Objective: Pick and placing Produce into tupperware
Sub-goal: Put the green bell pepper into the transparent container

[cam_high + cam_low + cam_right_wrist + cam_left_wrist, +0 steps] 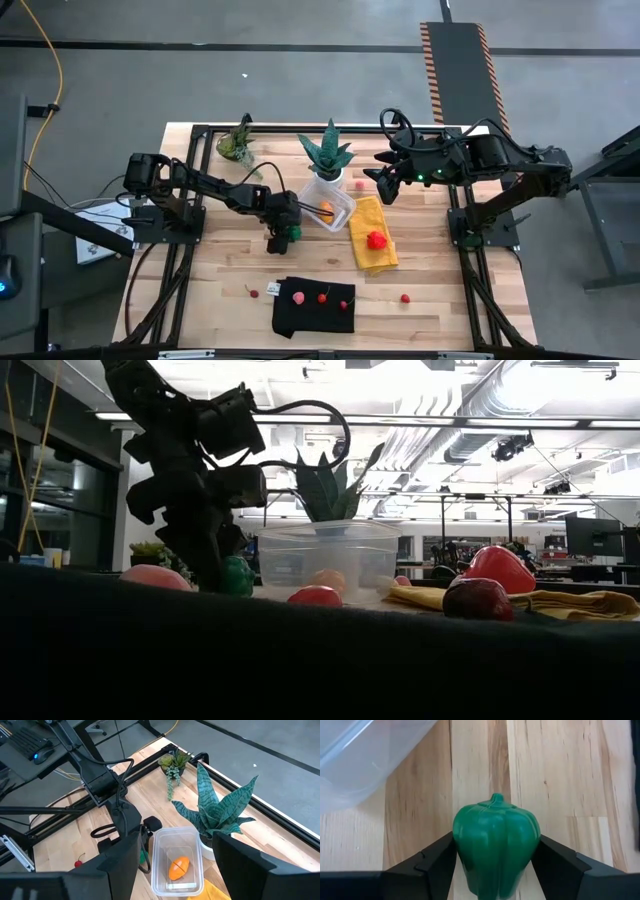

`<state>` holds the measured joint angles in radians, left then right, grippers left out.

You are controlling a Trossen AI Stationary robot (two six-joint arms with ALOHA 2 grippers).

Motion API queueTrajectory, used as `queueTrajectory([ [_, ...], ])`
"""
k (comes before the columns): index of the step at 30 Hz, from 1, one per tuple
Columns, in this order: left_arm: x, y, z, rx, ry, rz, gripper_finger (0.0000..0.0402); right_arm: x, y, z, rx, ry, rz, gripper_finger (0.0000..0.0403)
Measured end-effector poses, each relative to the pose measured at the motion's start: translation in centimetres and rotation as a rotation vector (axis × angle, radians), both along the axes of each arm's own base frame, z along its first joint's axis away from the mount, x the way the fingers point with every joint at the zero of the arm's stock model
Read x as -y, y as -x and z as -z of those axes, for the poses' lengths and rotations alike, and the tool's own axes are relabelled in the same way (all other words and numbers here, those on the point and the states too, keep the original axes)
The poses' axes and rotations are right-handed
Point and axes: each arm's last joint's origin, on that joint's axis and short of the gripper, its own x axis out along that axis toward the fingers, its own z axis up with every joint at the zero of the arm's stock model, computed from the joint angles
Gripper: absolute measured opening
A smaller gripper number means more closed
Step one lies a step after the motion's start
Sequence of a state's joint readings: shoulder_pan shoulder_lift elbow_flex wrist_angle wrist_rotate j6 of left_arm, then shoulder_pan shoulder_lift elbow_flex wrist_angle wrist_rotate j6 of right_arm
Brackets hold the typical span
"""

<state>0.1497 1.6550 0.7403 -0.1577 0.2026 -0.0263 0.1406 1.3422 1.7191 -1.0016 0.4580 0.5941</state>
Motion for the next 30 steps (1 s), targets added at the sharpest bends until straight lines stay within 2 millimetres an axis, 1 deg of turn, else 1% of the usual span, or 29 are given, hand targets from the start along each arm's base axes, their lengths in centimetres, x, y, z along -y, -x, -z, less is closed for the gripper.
queueTrajectory([
  [6,0.0,0.0,-0.1,0.0,0.007,-0.014,0.0227,0.0,0.0,0.0,-0.003,0.0,0.0,0.0238],
  [9,0.0,0.1,-0.5,0.014,0.013,-0.027,0.0227,0.0,0.0,0.0,-0.003,0.0,0.0,0.0238],
  [20,0.1,0.9,-3.5,0.09,0.016,-0.048,0.0227,0.0,0.0,0.0,-0.003,0.0,0.0,0.0238],
  [30,0.3,2.4,-6.9,0.182,0.03,-0.084,0.0227,0.0,0.0,0.0,-0.004,0.002,-0.001,0.0238],
])
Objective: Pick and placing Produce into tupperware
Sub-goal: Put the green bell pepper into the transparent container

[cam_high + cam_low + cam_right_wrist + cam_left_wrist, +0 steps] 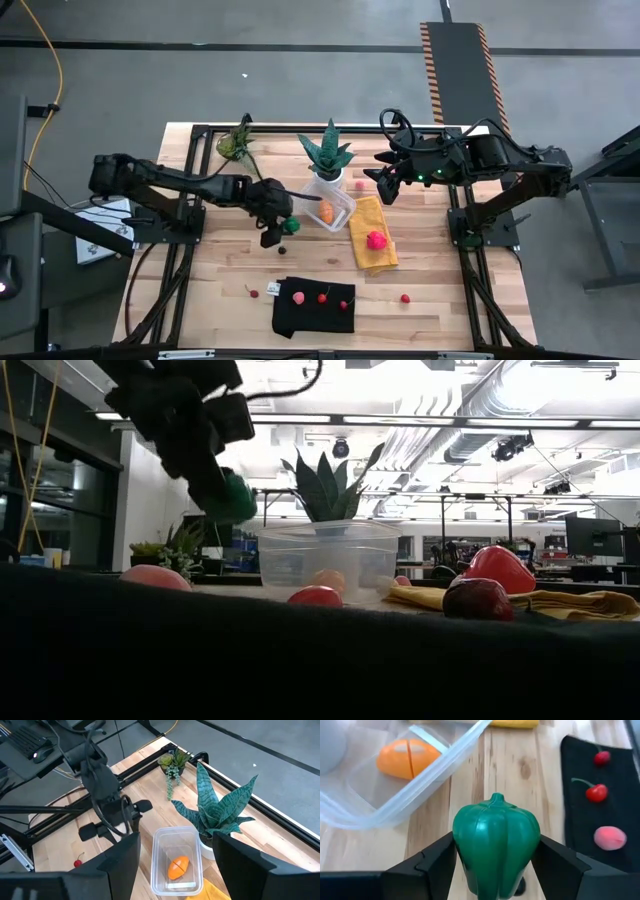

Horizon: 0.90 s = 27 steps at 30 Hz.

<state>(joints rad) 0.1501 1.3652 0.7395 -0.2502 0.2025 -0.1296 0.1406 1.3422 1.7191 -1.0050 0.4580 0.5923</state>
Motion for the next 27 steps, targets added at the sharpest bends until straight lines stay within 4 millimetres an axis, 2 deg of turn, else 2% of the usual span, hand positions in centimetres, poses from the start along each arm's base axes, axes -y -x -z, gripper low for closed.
queueTrajectory([
  [13,0.2,1.9,-3.2,0.1,-0.001,-0.045,0.0227,0.0,-0.1,-0.1,0.011,0.012,-0.007,0.0238],
  [23,0.1,1.4,-4.3,0.201,-0.008,-0.065,0.0227,0.0,-0.1,-0.2,0.016,0.012,-0.006,0.0238],
  [27,0.0,0.8,-6.3,0.256,-0.036,-0.074,0.0227,0.0,-0.1,-0.2,0.017,0.012,-0.006,0.0238],
])
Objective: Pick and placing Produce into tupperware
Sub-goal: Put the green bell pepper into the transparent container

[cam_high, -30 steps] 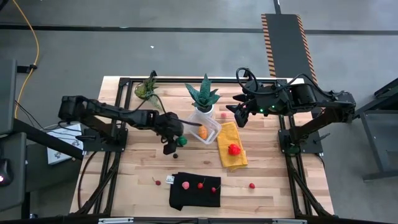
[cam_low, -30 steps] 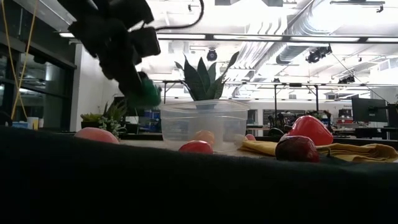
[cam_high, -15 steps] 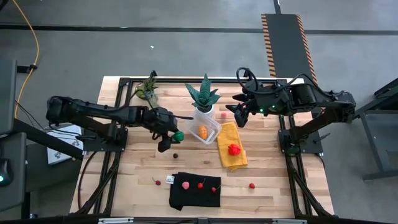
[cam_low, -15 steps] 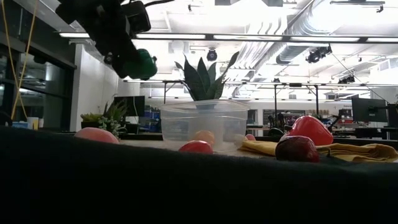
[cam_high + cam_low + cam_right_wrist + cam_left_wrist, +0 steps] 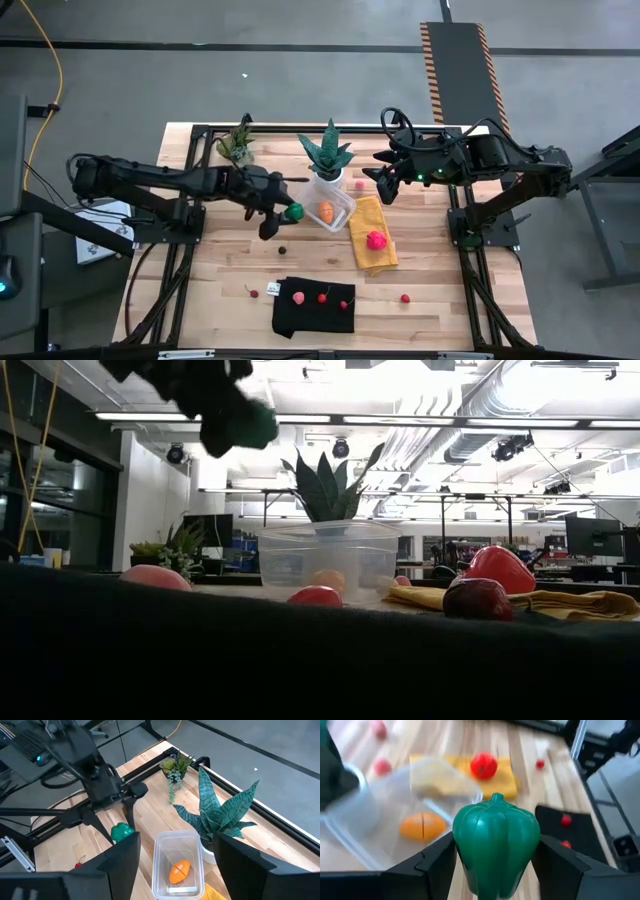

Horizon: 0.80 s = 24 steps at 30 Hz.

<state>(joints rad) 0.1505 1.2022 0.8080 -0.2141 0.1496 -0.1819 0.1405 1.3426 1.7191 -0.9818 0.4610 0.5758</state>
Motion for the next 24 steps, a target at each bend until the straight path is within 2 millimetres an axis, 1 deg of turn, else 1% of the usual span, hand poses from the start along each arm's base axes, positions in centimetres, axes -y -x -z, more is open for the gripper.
queueTrajectory([
  [5,-0.3,-0.6,-3.0,0.051,-0.106,-0.024,0.0227,0.0,0.0,0.0,-0.001,0.002,-0.001,0.0238],
  [11,-0.9,-1.0,-5.3,0.042,-0.195,-0.029,0.0227,0.0,0.0,0.0,-0.003,0.007,-0.003,0.0238],
  [13,-1.4,-0.8,-5.3,-0.005,-0.187,-0.038,0.0227,0.0,0.0,0.0,-0.003,0.007,-0.003,0.0238],
  [18,-3.2,-1.0,-4.7,-0.046,-0.154,-0.069,0.0227,0.0,0.0,0.0,-0.005,0.014,-0.007,0.0238],
  [21,-3.9,-1.3,-4.1,-0.061,-0.134,-0.071,0.0227,0.0,0.0,0.0,-0.007,0.016,-0.009,0.0238],
  [24,-4.1,-1.8,-3.5,-0.082,-0.134,-0.055,0.0227,0.0,0.0,0.0,-0.008,0.019,-0.011,0.0238],
])
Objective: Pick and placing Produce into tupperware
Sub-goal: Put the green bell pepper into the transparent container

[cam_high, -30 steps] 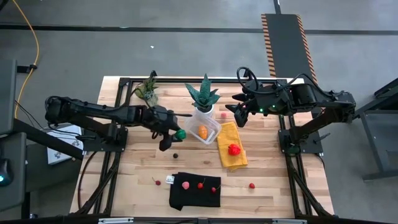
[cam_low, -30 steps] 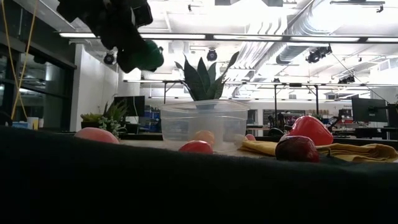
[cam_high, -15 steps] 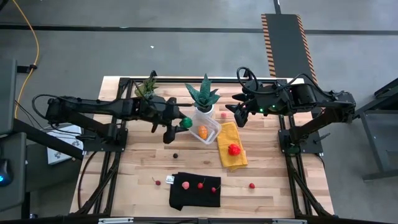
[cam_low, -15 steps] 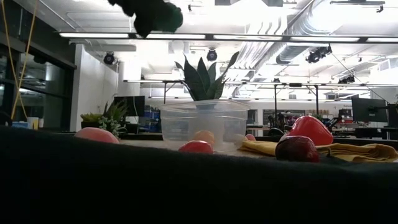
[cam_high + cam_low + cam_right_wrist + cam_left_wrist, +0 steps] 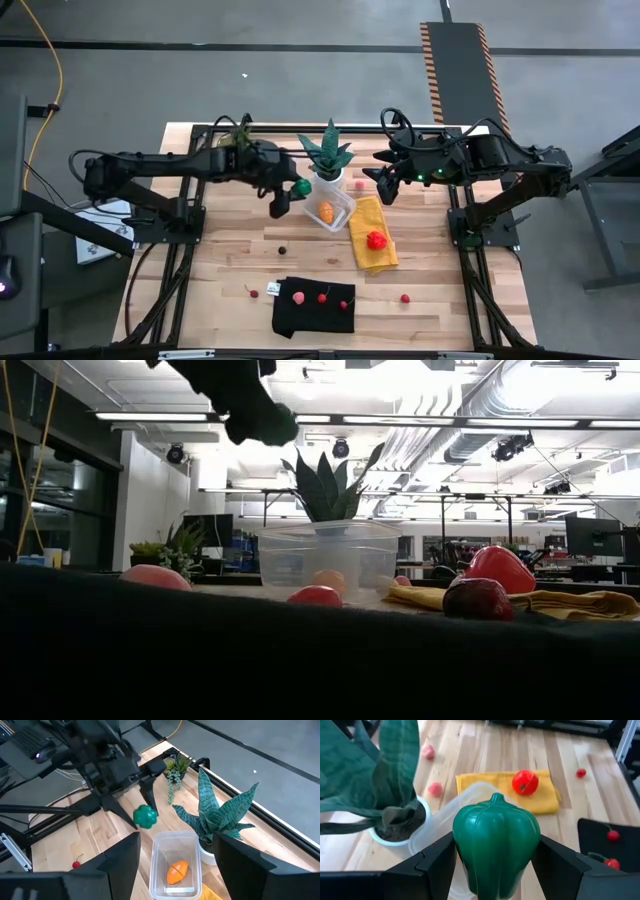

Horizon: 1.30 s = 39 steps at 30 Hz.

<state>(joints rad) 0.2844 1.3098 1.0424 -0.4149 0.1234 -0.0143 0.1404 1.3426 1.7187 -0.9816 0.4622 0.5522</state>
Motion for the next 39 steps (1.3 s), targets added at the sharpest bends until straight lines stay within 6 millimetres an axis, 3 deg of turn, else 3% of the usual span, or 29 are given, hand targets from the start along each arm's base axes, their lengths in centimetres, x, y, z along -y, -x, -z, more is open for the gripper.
queueTrajectory([
  [9,-0.4,-1.6,2.3,-0.067,0.058,-0.025,0.0227,0.0,0.0,0.0,-0.001,0.002,-0.001,0.0238],
  [30,-0.7,-2.1,2.2,-0.01,0.128,-0.168,0.0227,0.0,0.0,0.0,-0.004,0.008,-0.005,0.0238],
  [39,-1.0,-3.1,4.1,-0.074,0.158,-0.189,0.0227,0.0,0.0,0.0,-0.004,0.01,-0.006,0.0238],
])
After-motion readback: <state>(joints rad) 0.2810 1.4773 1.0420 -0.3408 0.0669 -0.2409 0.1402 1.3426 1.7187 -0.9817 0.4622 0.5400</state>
